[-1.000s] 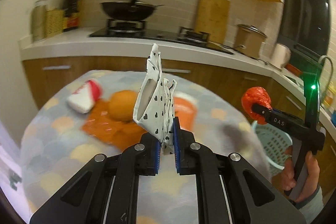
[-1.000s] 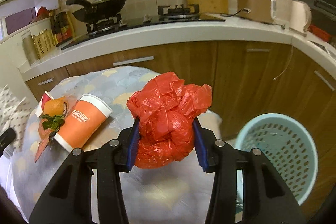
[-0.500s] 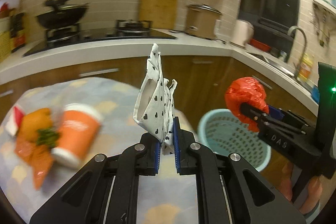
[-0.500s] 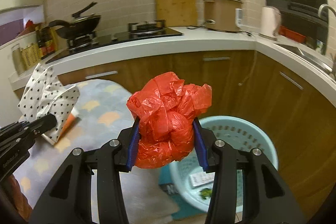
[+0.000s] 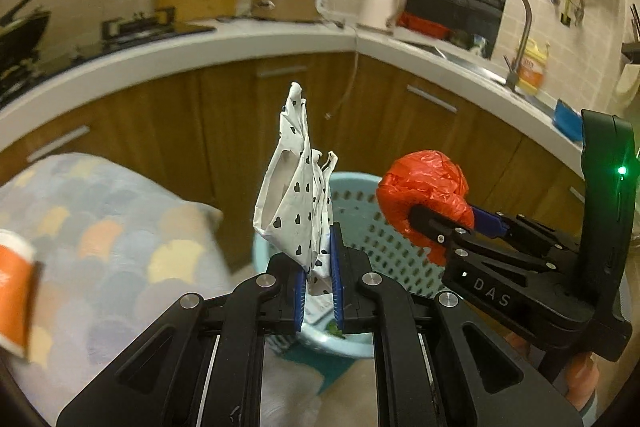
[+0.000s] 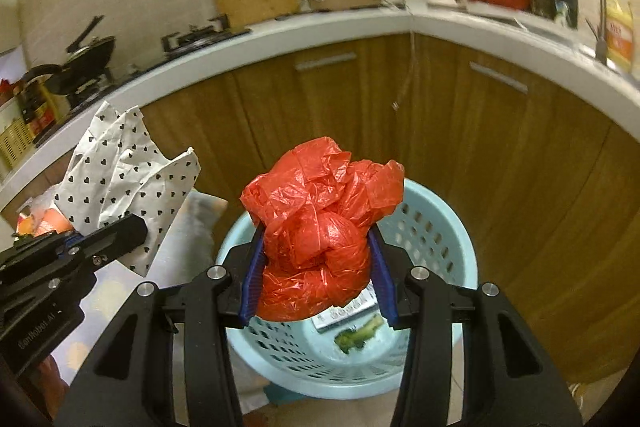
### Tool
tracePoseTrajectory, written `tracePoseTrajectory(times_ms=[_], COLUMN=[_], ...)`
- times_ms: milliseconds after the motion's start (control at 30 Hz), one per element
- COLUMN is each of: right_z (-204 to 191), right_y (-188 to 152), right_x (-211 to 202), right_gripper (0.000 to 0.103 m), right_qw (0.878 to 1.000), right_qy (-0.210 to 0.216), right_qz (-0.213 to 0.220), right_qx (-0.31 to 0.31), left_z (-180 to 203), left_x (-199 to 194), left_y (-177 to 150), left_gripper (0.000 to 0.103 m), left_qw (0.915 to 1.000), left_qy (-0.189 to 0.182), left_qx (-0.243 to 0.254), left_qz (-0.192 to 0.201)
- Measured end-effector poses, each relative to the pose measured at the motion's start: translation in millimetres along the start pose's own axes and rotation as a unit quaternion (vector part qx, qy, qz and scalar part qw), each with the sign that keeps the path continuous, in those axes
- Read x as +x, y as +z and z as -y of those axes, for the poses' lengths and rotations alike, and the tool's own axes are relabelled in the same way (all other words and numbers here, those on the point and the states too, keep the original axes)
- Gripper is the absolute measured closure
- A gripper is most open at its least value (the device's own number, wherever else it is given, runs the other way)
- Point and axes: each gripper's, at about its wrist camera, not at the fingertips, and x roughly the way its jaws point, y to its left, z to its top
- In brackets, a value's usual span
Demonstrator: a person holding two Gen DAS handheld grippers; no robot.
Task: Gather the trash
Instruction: 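Carry the napkin and red bag over the blue basket and release both, then grasp the orange peel with the left gripper while the right gripper grasps the orange soymilk cup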
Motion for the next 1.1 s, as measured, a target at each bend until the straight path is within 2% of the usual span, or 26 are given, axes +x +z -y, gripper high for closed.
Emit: tracePoseTrajectory(times_ms=[133, 167, 233, 267, 300, 467, 667, 867, 1100], right_z=[15.8, 19.0, 23.9, 25.2, 27.4, 27.9, 11.9, -27.6, -90.0], right_y=[-3.5, -4.7, -6.9, -7.3, -8.2, -8.5, -2.8, 4.8, 7.1], right_x=[12.7, 15.8, 20.3, 21.7, 23.4, 23.7, 12.8, -0.9, -10.0], right_gripper=[0.056, 0.055, 0.047, 0.045, 0.043, 0.042, 0.042, 0.043, 0.043], right_qw=[1.000, 0.999, 0.999, 0.999, 0.999, 0.998, 0.999, 1.000, 0.996], right_qy=[-0.006, -0.007, -0.009, -0.011, -0.010, -0.006, 0.006, 0.029, 0.072], right_qz=[-0.020, -0.026, -0.032, -0.033, -0.035, -0.036, -0.020, 0.000, 0.012], right_qx=[0.018, 0.021, 0.028, 0.030, 0.033, 0.046, 0.029, -0.011, -0.057], left_z=[2.8, 3.7, 4.5, 5.0, 5.5, 3.2, -7.4, -25.8, -61.6], left_x=[20.9, 25.4, 30.8, 31.7, 31.6, 27.0, 10.8, -18.7, -81.5], left_y=[-0.9, -1.4, -3.0, -4.1, -6.4, -11.5, -12.5, -15.2, -25.1], left_gripper=[0.092, 0.087, 0.067, 0.052, 0.050, 0.050, 0.050, 0.050, 0.050], left_qw=[0.9995, 0.9992, 0.9992, 0.9993, 0.9995, 0.9996, 0.9998, 0.9994, 0.9951], left_qy=[-0.022, -0.029, -0.028, -0.024, -0.019, -0.018, -0.013, -0.002, 0.043], left_qx=[-0.004, -0.004, -0.007, -0.006, -0.003, -0.001, -0.012, -0.031, -0.060], left_qz=[-0.020, -0.026, -0.029, -0.027, -0.023, -0.024, -0.010, 0.016, 0.065])
